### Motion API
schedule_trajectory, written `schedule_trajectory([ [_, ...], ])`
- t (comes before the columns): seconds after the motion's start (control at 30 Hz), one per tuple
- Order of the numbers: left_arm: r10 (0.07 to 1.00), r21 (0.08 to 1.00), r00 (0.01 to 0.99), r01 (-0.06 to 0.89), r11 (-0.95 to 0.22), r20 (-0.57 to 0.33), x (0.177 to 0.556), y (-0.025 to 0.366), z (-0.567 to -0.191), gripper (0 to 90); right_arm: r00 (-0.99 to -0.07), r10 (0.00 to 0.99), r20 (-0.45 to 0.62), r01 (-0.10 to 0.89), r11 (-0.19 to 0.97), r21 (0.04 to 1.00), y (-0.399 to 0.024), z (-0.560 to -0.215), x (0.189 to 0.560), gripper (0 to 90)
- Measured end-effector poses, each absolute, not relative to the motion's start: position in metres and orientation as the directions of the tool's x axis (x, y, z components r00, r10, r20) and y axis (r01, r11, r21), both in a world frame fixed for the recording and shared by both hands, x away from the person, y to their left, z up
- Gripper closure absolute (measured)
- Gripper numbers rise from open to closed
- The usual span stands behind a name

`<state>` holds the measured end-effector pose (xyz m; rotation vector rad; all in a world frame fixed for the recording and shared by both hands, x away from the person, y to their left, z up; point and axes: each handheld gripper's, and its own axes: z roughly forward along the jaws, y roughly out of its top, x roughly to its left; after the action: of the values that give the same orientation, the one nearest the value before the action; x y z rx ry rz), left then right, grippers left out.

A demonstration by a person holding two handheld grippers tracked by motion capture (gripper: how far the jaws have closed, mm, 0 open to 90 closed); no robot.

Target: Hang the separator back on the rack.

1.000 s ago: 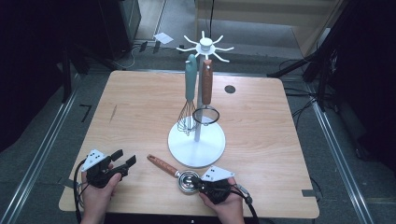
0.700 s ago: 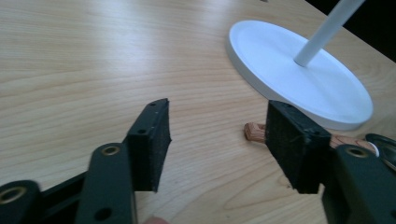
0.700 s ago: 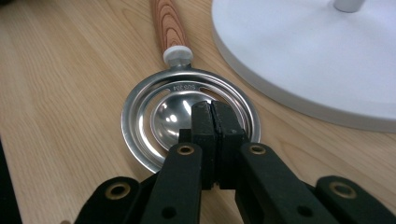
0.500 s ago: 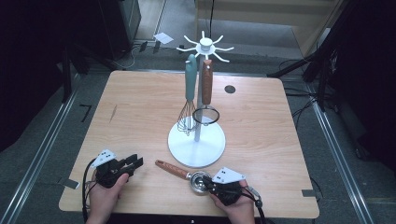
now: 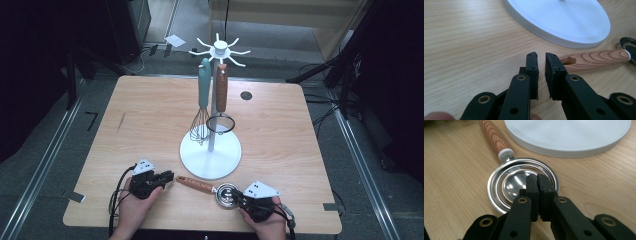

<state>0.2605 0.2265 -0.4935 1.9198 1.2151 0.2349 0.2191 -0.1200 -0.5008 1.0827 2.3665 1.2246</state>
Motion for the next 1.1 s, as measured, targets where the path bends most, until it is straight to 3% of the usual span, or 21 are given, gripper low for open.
schedule_trajectory([
  [0.23, 0.811, 0.717, 0.524, 0.667, -0.202, -0.26, 0.264, 0.217, -0.494, 81.6, -0.626, 0.772, 0.109, 0.496, 0.286, 0.82, -0.134, -0.497, 0.215, 85.5],
  [0.4, 0.807, 0.715, 0.529, 0.668, -0.207, -0.261, 0.266, 0.215, -0.494, 82.5, -0.55, 0.829, 0.103, 0.531, 0.252, 0.809, -0.141, -0.501, 0.223, 90.0],
  [0.77, 0.786, 0.712, 0.56, 0.661, -0.235, -0.261, 0.26, 0.204, -0.495, 82.9, -0.561, 0.821, 0.107, 0.556, 0.278, 0.783, -0.138, -0.502, 0.218, 89.1],
  [0.97, 0.787, 0.727, 0.56, 0.65, -0.222, -0.26, 0.26, 0.21, -0.493, 77.5, -0.574, 0.815, 0.08, 0.52, 0.287, 0.804, -0.141, -0.494, 0.217, 80.6],
  [1.1, 0.79, 0.768, 0.552, 0.617, -0.171, -0.268, 0.26, 0.228, -0.49, 62.4, -0.633, 0.773, 0.05, 0.485, 0.346, 0.803, -0.137, -0.483, 0.221, 74.8],
])
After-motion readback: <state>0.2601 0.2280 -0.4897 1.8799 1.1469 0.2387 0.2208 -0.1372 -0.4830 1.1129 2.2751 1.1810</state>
